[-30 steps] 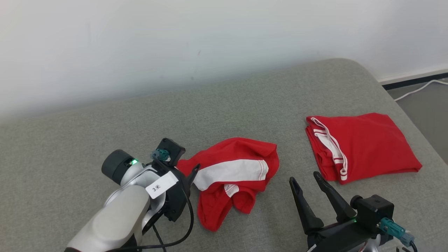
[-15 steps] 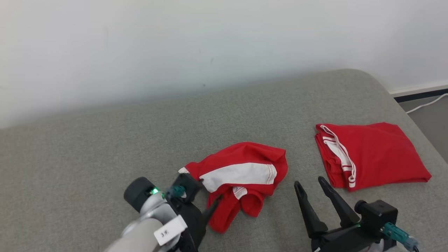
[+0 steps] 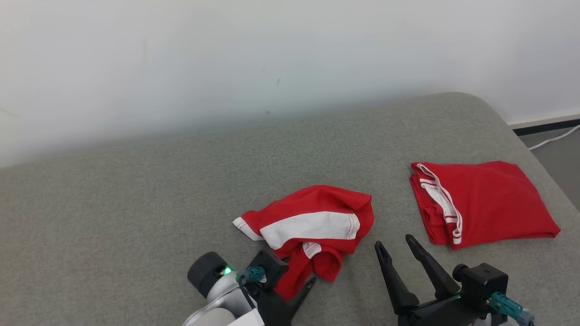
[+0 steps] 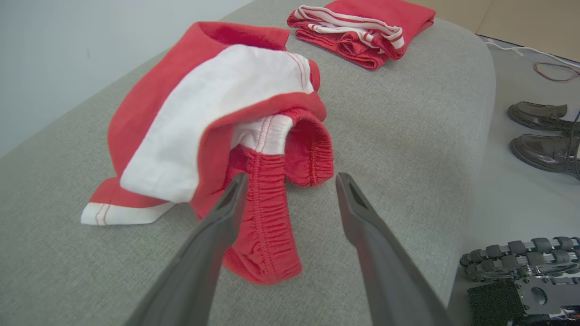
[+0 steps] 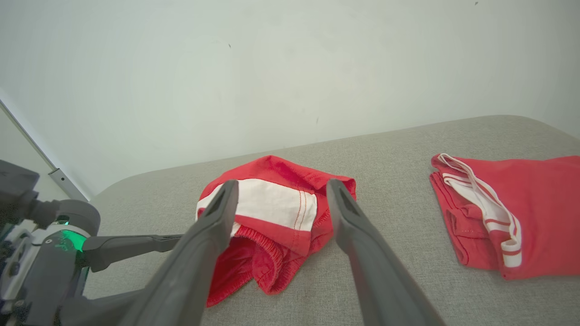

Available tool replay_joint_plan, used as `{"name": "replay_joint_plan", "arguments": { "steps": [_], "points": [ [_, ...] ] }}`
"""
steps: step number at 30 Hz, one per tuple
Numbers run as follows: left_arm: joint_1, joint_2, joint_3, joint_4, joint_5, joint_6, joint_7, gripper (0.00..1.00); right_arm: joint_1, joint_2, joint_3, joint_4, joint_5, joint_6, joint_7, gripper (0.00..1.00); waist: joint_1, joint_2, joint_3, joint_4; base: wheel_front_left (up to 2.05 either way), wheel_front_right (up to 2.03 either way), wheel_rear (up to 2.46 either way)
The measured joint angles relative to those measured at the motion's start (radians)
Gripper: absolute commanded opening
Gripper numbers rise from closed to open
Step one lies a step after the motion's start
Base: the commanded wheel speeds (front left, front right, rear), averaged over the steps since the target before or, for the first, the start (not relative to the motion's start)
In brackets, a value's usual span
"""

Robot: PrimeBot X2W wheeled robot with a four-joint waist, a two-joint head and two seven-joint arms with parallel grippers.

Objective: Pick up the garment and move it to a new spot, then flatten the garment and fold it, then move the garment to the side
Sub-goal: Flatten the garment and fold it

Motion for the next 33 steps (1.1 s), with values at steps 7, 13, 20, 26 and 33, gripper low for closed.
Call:
{"name": "replay_joint_plan", "arguments": {
  "steps": [7,13,20,26,33],
  "points": [
    [0.000,0.006,0.012,0.016,0.002,0.029,0.009,1.00,-0.009,-0.002,-0.001,-0.002,0.000,0.000,0.000,1.00,0.0000,0.0001,0.014,-0.030,0.00,0.00,0.00],
    [-0.002,-0.015,0.021,0.028,0.002,0.054,0.010,1.00,-0.012,-0.005,-0.004,-0.008,0.000,0.000,0.000,1.00,0.0000,0.0000,0.031,-0.049,0.00,0.00,0.00],
    [-0.020,-0.006,0.043,0.082,0.015,0.123,0.032,0.47,-0.013,-0.007,-0.009,-0.010,0.000,0.000,0.000,1.00,0.0000,0.0000,0.043,-0.059,0.00,0.00,0.00],
    [-0.021,0.002,0.068,0.085,0.016,0.153,0.016,0.00,-0.012,-0.007,-0.015,-0.010,0.000,-0.002,0.000,1.00,0.0001,0.0000,0.045,-0.057,0.00,0.00,0.00],
    [-0.115,0.011,0.113,0.018,0.049,0.179,-0.065,0.00,-0.012,-0.008,-0.019,-0.002,0.000,-0.002,-0.001,1.00,0.0000,0.0000,0.038,-0.035,0.00,0.00,0.00]
  ]
}}
